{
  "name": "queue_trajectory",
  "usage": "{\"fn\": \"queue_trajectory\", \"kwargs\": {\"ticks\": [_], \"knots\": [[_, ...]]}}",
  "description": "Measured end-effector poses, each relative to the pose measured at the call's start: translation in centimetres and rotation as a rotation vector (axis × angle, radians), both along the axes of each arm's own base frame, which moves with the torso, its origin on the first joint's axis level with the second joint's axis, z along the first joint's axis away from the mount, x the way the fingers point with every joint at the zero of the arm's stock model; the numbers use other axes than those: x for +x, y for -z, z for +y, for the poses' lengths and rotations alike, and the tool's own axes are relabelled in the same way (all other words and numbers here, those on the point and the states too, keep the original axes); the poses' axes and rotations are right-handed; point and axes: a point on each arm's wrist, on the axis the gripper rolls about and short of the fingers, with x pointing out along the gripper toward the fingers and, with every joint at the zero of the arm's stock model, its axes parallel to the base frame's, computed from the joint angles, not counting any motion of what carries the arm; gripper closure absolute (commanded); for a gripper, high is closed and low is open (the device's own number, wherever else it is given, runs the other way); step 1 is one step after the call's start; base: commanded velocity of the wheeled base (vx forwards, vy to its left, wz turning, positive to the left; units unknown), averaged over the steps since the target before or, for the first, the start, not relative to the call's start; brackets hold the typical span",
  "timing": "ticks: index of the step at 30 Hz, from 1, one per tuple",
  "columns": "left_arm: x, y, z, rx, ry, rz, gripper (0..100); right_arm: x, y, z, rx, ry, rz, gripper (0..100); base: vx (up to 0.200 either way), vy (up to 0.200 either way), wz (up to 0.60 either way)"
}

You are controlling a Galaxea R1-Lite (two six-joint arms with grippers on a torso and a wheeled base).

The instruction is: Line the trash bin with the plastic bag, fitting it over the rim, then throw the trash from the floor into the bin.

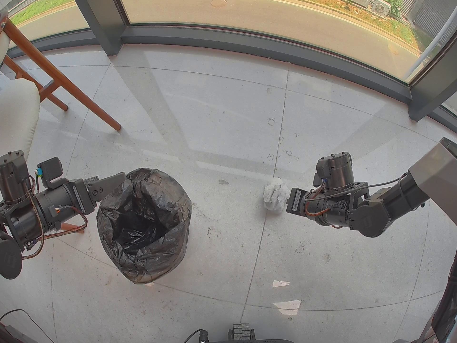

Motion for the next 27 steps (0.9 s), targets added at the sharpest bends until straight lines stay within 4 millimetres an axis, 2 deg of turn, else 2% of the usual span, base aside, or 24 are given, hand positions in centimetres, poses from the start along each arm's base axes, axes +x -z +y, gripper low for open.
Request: {"fn": "queue_trajectory", "kwargs": {"ticks": [8,27], "knots": [[0.1,-0.1,0.0,-0.002,-0.001,-0.003,0,0.3,2.4,-0.4,-0.086,-0.022,0.003,0,0.2,0.0,0.0],[0.2,-1.1,-1.1,-0.077,0.022,-0.003,0,2.7,8.9,1.1,-0.135,-0.007,0.041,0,0.0,0.0,0.0]]}}
